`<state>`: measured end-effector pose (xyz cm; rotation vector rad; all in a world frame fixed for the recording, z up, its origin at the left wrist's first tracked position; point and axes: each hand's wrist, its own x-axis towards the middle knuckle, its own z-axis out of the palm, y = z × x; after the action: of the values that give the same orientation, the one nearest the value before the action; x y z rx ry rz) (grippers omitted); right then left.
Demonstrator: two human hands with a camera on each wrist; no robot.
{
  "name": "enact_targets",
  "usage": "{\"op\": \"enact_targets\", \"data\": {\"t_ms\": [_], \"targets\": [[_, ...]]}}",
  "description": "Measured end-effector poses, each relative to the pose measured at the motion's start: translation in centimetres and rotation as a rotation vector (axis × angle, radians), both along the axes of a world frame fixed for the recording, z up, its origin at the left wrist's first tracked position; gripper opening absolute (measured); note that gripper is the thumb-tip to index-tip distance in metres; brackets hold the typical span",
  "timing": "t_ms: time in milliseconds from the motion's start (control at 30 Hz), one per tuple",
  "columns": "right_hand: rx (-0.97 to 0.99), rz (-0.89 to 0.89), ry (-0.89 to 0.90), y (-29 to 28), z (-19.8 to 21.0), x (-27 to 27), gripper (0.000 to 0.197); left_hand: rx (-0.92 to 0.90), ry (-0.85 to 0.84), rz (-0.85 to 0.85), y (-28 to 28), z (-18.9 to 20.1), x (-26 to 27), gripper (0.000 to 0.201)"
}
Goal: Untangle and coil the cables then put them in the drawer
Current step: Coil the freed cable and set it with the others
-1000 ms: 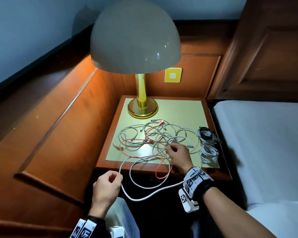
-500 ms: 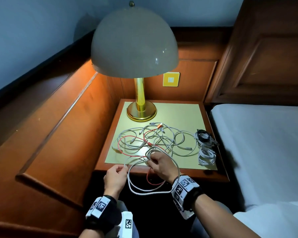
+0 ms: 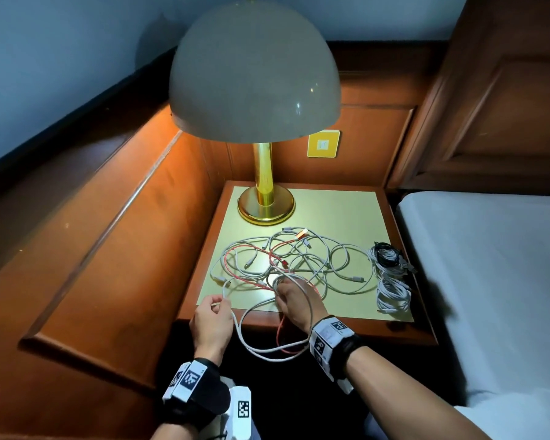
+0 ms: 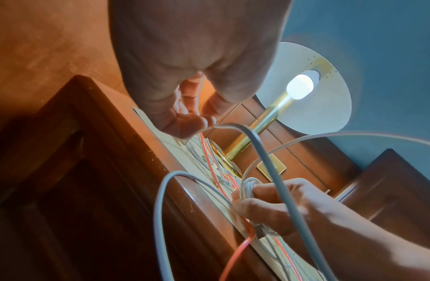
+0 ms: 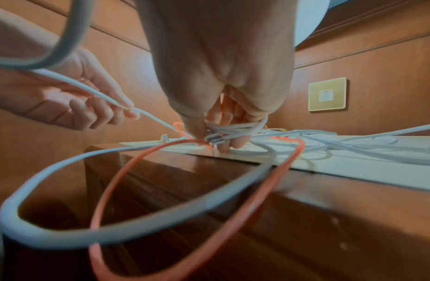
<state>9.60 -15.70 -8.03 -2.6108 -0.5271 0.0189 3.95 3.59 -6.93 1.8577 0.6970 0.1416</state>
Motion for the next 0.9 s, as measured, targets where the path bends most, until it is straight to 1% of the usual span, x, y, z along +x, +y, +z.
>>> {"op": "enact_targets", "data": {"t_ms": [200,367,467,567,667,733,800,900], "targets": [[-0.189,-0.002,0.001,1.1,0.0,0.9,0.016,-0.027,-0.01,0.049,0.8,-0.7,0.2,0.013],[-0.297,-0.027,0.015,1.4,-0.3,1.3,0.032,-0.043,0.0,0.046,1.2,-0.9,0.4,0.015],[-0.234,-0.05,0.024,1.0,0.1,1.2,0.032,-0.046,-0.01,0.056,1.6,-1.2,0.4,0.017],[-0.099,-0.086,-0.037,0.6,0.4,1.6,0.024,-0.055,-0.012,0.065,2.1,-1.8,0.4,0.019],[-0.091,-0.121,-0.014,0.0,0.7,2.9,0.015,-0.067,-0.023,0.078,2.1,-2.1,0.5,0.015],[-0.07,-0.077,0.034,0.0,1.1,3.2,0.01,-0.067,-0.034,0.09,2.1,-2.2,0.6,0.013],[-0.077,0.008,0.041,0.6,0.9,3.0,0.009,-0.067,-0.04,0.097,2.1,-2.2,0.8,0.012],[-0.184,0.093,0.085,1.1,-0.5,2.4,0.015,-0.083,-0.036,0.097,1.9,-2.7,0.9,0.012]]}}
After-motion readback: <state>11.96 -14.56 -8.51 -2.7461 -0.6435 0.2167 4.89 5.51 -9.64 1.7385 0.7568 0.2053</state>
